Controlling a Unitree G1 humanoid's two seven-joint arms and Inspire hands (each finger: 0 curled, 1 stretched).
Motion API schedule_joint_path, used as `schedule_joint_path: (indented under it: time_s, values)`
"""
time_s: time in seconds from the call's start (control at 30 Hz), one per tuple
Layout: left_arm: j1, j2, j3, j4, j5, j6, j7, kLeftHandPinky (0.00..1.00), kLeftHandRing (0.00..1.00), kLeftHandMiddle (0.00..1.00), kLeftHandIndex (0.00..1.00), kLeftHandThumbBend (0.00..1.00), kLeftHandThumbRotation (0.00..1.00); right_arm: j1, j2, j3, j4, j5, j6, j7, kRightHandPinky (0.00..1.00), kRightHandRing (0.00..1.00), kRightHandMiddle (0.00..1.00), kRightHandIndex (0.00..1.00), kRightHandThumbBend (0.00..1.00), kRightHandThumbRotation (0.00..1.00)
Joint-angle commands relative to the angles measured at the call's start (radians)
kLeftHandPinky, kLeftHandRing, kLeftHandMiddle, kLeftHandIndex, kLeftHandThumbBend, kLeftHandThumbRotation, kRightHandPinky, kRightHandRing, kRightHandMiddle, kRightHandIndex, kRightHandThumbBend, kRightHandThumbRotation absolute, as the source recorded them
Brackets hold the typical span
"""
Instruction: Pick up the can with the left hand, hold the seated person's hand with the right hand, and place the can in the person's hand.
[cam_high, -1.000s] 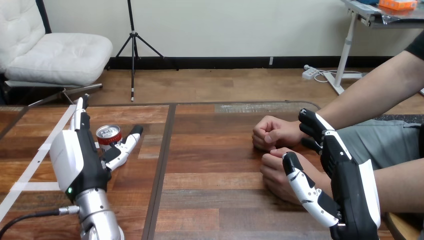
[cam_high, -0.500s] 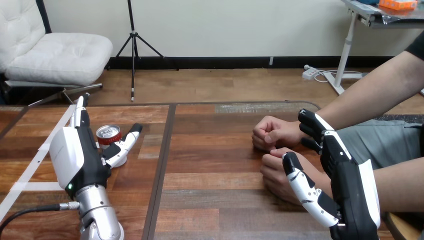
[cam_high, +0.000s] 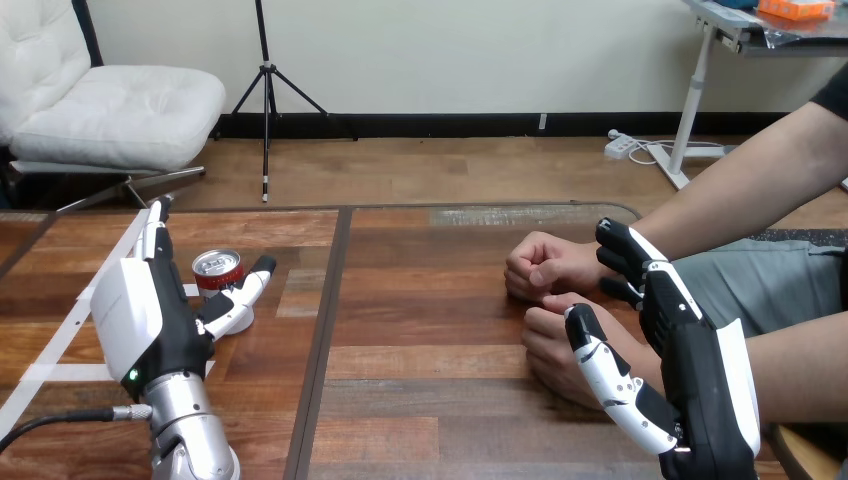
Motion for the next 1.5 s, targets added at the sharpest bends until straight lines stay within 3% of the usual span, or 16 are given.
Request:
schedule_joint_path:
  time_s: [0.0,0.57,1.1,1.47]
  values:
    - [-0.096,0.030,-0.019,0.013,-0.002,0.008,0.014,0.72,0.83,0.88,0.90,0.82,0.41,-0.054,-0.004,-0.009,-0.047,-0.001,-0.005,-0.003,0.81,0.87,0.88,0.86,0.48,0.48]
    - [-0.117,0.040,-0.032,0.038,0.001,0.052,0.006,0.73,0.82,0.87,0.89,0.83,0.43,-0.060,-0.010,-0.011,-0.042,0.015,-0.009,0.008,0.81,0.87,0.88,0.86,0.47,0.46]
    - [-0.132,0.052,-0.035,0.027,-0.007,0.074,-0.038,0.73,0.81,0.86,0.88,0.83,0.41,-0.067,-0.014,-0.017,-0.042,-0.004,-0.010,0.006,0.76,0.84,0.87,0.86,0.48,0.47]
    - [-0.153,0.061,-0.052,0.021,-0.007,0.130,-0.080,0.72,0.81,0.86,0.88,0.83,0.43,-0.072,-0.017,-0.013,-0.039,0.013,-0.008,0.010,0.79,0.86,0.87,0.86,0.49,0.46]
